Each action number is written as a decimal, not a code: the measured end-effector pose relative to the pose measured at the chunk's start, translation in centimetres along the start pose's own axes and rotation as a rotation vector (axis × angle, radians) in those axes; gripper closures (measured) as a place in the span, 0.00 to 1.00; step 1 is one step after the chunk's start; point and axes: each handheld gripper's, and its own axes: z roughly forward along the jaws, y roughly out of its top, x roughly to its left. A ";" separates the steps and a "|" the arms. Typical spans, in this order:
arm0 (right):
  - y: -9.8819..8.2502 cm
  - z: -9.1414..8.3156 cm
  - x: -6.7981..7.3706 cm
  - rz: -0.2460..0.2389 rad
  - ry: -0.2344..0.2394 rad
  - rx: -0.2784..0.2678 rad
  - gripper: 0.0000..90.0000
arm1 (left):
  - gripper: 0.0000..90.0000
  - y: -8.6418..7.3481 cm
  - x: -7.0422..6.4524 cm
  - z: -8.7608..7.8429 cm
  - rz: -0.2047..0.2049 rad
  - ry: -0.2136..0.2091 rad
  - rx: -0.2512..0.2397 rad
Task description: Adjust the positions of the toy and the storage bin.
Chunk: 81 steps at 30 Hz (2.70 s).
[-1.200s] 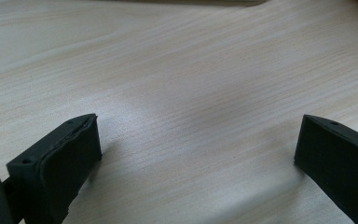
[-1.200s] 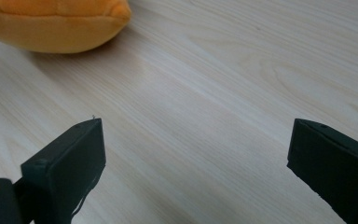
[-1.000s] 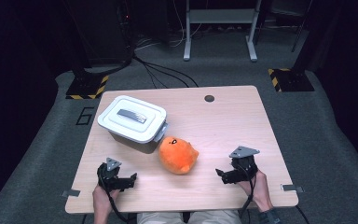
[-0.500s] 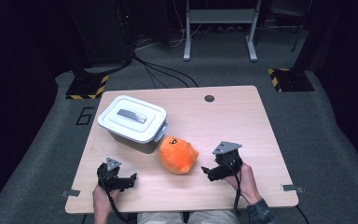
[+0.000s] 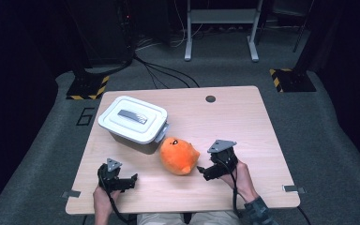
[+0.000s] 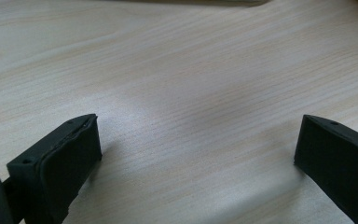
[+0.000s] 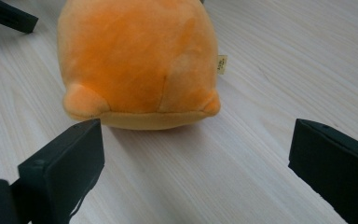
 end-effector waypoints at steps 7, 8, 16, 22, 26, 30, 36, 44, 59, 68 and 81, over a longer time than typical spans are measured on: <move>1.0 0.7 0.4 -0.016 0.035 -0.006 0.02 | 0.00 0.0 0.0 0.0 0.006 0.000 0.005; 1.4 1.0 0.6 -0.014 0.046 -0.005 0.02 | 0.00 0.0 0.0 0.0 0.006 -0.001 0.006; 2.6 2.3 0.7 0.011 0.097 -0.009 0.00 | 0.00 0.0 0.0 -0.1 0.009 -0.003 0.009; 3.2 3.7 0.6 0.024 0.130 -0.002 0.02 | 0.00 0.0 0.0 -0.1 0.009 -0.003 0.009; 3.3 4.6 0.4 0.029 0.161 0.018 0.09 | 0.00 0.0 0.0 -0.1 0.008 -0.001 0.007; 3.1 5.2 0.5 0.056 0.216 0.027 0.22 | 0.00 0.0 0.0 -0.1 0.007 -0.001 0.006; 2.9 5.0 0.6 0.047 0.216 0.026 0.44 | 0.00 0.0 0.0 -0.1 0.008 -0.003 0.007; 2.6 4.4 0.9 0.046 0.186 -0.012 0.72 | 0.00 0.0 0.0 0.0 0.001 -0.002 0.003; 2.0 2.7 1.0 0.038 0.131 -0.078 0.79 | 0.00 0.0 0.0 0.0 0.001 -0.002 0.003; 1.6 1.6 0.7 0.046 0.086 -0.096 0.83 | 0.00 0.0 0.0 0.0 0.001 -0.002 0.003; 1.2 0.0 -0.5 0.064 0.027 -0.131 0.86 | 0.00 0.0 0.0 0.0 -0.002 -0.001 0.004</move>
